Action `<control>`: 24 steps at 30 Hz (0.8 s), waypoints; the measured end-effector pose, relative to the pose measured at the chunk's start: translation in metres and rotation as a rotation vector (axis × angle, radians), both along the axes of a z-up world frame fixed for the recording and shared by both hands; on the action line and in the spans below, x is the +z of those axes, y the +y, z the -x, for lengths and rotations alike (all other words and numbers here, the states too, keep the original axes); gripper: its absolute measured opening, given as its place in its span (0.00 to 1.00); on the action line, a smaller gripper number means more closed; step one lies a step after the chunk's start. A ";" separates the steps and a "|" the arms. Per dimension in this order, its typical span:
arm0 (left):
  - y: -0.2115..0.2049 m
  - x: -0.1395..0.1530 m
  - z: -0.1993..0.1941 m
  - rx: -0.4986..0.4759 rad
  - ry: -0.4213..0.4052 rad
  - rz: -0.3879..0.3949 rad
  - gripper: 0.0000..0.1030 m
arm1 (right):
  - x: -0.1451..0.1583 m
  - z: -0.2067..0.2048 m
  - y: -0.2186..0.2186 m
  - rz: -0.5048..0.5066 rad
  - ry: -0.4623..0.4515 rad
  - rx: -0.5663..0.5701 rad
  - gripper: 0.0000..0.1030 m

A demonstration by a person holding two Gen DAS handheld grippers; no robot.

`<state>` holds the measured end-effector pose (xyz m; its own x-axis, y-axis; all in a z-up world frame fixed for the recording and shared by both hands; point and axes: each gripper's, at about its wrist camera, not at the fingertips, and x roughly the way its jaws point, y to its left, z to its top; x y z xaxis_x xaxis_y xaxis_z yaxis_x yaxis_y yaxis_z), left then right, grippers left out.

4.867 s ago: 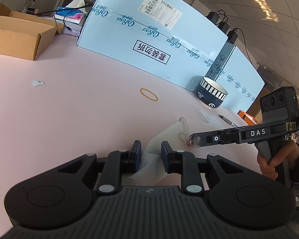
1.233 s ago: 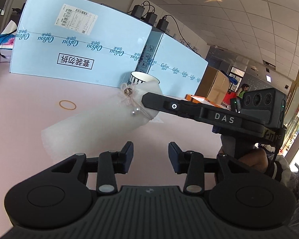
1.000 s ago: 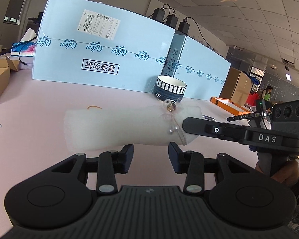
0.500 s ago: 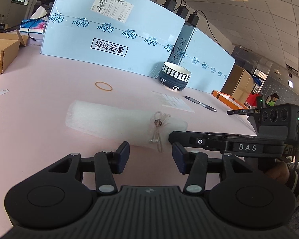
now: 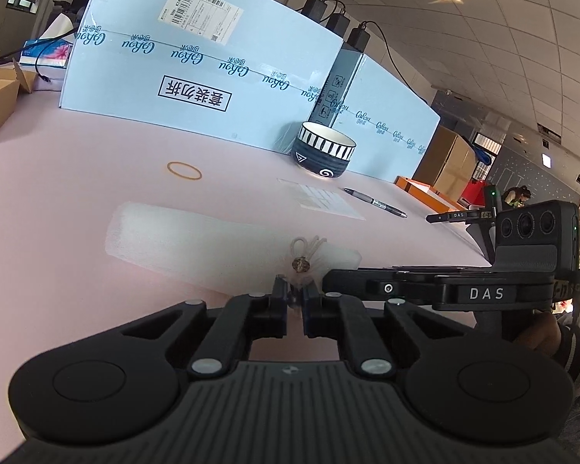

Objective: Fold shopping bag

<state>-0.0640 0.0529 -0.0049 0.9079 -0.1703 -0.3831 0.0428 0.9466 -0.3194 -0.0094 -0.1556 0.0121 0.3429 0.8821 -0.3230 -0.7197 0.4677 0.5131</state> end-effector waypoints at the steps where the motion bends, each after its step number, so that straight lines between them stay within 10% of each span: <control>1: 0.000 0.000 0.000 0.016 0.004 -0.025 0.06 | 0.000 -0.001 -0.001 -0.017 0.014 0.003 0.06; 7: -0.018 0.006 0.002 0.058 -0.019 -0.202 0.06 | -0.009 -0.014 -0.009 -0.182 0.229 0.031 0.06; 21: -0.010 0.013 0.004 0.161 -0.034 -0.281 0.07 | -0.003 0.007 -0.006 0.063 0.084 0.035 0.08; 24: -0.008 0.010 0.004 0.154 -0.021 -0.265 0.07 | 0.001 0.007 -0.014 0.049 0.052 -0.018 0.49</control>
<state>-0.0679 0.0445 0.0054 0.9234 0.0733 -0.3768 -0.1038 0.9927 -0.0615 -0.0160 -0.1694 0.0132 0.3401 0.8587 -0.3834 -0.6840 0.5057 0.5258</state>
